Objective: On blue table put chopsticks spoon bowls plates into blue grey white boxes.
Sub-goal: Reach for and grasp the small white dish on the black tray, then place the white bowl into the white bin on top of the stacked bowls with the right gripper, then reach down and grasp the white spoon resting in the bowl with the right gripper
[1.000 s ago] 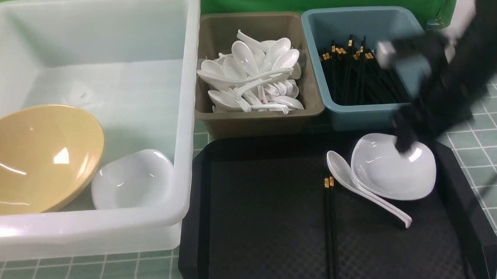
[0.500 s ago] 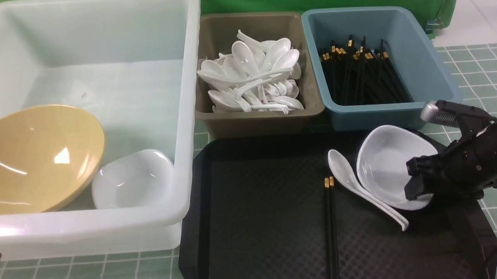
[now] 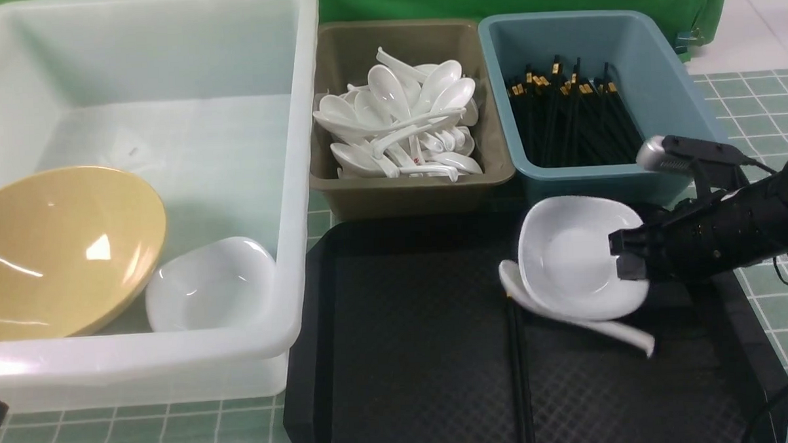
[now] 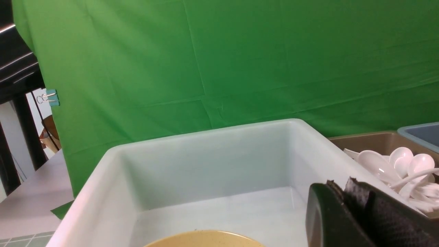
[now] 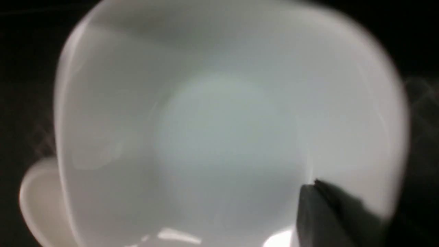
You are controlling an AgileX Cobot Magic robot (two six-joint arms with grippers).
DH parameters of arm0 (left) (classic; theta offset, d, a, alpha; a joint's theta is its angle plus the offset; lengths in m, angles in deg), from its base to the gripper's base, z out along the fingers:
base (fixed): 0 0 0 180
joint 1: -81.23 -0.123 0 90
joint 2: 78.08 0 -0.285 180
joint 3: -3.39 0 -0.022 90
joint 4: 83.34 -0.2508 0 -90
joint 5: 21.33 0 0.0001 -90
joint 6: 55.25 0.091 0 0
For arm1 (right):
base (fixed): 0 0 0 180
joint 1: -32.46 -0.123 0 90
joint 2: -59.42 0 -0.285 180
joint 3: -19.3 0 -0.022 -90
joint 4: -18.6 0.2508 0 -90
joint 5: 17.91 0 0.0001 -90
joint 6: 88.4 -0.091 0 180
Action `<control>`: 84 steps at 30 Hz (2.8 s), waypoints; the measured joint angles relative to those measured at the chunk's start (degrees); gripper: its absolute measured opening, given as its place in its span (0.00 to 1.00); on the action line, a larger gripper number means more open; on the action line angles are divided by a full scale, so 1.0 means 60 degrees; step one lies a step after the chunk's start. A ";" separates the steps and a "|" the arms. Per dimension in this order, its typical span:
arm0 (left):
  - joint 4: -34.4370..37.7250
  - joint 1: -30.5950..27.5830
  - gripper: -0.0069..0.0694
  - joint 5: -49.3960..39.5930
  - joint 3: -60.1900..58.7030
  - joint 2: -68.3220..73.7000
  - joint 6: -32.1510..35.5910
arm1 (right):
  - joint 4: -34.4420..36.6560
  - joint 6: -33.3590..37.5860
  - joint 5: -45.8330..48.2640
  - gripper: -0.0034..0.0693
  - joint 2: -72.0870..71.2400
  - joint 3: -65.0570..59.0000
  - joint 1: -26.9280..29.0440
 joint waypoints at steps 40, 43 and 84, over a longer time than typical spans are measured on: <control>-0.0503 0.0000 0.12 0.0199 -0.0009 -0.0101 0.0000 | -0.4122 0.4651 0.4847 0.14 0.5521 1.2612 -0.6625; -0.0530 0.0000 0.12 0.0136 -0.0009 -0.0101 0.0000 | -0.4187 0.4299 0.4848 0.20 0.5630 1.2632 -0.6625; 0.7317 0.0362 0.10 -0.7856 0.7881 0.8528 0.6024 | -0.5607 -0.0819 0.8034 0.14 0.1242 0.8782 -0.4127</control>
